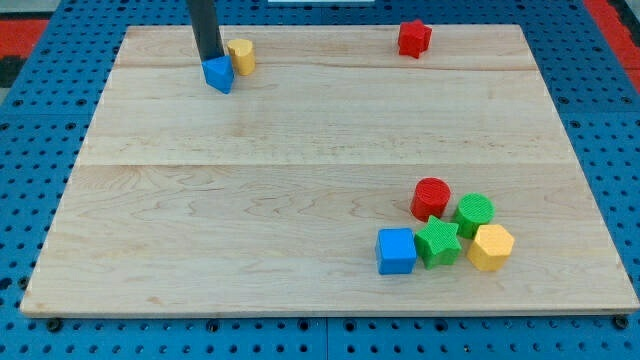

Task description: Place the yellow heart above the blue cube

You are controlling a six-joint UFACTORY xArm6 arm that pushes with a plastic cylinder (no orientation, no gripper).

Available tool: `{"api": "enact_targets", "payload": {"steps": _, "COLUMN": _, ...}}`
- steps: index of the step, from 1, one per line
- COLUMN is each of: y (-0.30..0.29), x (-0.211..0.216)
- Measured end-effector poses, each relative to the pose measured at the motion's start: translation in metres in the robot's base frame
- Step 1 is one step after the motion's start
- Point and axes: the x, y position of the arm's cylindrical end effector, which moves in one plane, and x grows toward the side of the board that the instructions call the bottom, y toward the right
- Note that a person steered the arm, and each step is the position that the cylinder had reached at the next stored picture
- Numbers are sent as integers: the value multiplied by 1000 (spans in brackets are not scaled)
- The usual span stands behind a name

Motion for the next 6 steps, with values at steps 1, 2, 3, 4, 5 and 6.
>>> {"api": "enact_targets", "payload": {"steps": 1, "y": 0, "x": -33}}
{"api": "enact_targets", "payload": {"steps": 2, "y": -3, "x": -56}}
{"api": "enact_targets", "payload": {"steps": 3, "y": -2, "x": -46}}
{"api": "enact_targets", "payload": {"steps": 4, "y": 40, "x": 8}}
{"api": "enact_targets", "payload": {"steps": 5, "y": 51, "x": 38}}
{"api": "enact_targets", "payload": {"steps": 6, "y": 83, "x": 69}}
